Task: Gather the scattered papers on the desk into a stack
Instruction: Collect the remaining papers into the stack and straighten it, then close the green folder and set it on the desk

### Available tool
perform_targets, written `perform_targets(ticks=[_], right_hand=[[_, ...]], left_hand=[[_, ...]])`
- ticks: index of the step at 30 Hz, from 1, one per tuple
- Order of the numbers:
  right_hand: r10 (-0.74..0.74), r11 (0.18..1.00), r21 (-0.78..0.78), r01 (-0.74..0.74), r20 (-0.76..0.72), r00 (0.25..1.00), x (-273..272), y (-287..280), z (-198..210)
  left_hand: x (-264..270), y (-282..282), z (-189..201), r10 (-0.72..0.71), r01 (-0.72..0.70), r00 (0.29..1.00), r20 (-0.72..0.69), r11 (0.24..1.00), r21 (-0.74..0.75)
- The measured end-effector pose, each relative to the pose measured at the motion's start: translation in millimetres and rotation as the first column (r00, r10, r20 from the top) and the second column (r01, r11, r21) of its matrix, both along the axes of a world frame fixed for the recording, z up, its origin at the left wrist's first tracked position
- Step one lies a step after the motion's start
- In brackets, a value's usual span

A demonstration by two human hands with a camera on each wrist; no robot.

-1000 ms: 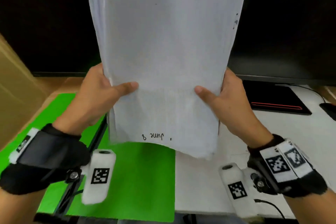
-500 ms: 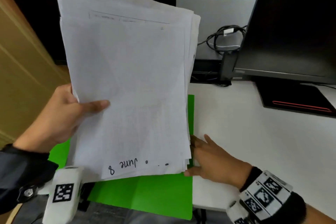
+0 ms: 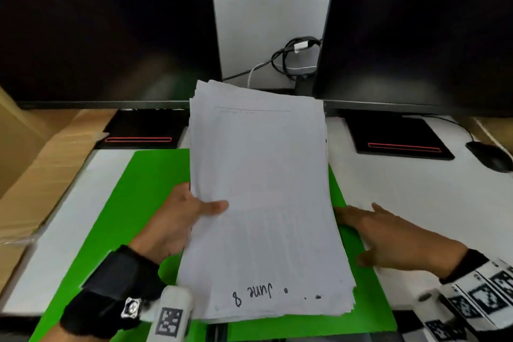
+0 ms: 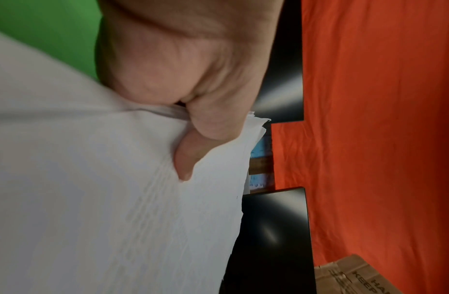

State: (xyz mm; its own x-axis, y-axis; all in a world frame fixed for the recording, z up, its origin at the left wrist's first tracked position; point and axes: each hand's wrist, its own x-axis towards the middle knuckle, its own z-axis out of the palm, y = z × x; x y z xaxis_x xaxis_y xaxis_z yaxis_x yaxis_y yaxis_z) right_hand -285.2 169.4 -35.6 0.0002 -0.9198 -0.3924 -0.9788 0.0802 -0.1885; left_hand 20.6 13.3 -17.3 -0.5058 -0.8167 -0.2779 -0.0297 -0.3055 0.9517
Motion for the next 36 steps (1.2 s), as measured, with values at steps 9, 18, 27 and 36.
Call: perform_targets(ticks=[9, 18, 27, 36], right_hand=[[-0.466, 0.770, 0.383, 0.510, 0.884, 0.039, 23.7, 13.5, 36.2], [-0.443, 0.603, 0.119, 0.788, 0.872, 0.207, 35.9, 9.2, 15.9], [-0.540, 0.655, -0.047, 0.754, 0.668, 0.512, 28.3, -1.1, -13.6], [-0.498, 0.830, -0.173, 0.530, 0.198, 0.844, 37.8, 3.1, -18.3]], left_hand=[[-29.3, 15.9, -8.2, -0.022, 0.022, 1.000, 0.001, 0.989, 0.146], [-34.0, 38.6, -22.1, -0.087, 0.082, 0.972, 0.218, 0.996, 0.033], [-33.5, 78.4, -14.6, -0.137, 0.429, 0.655, 0.743, 0.877, -0.216], [4.3, 80.3, -2.2, 0.130, 0.358, 0.522, 0.843, 0.864, -0.355]])
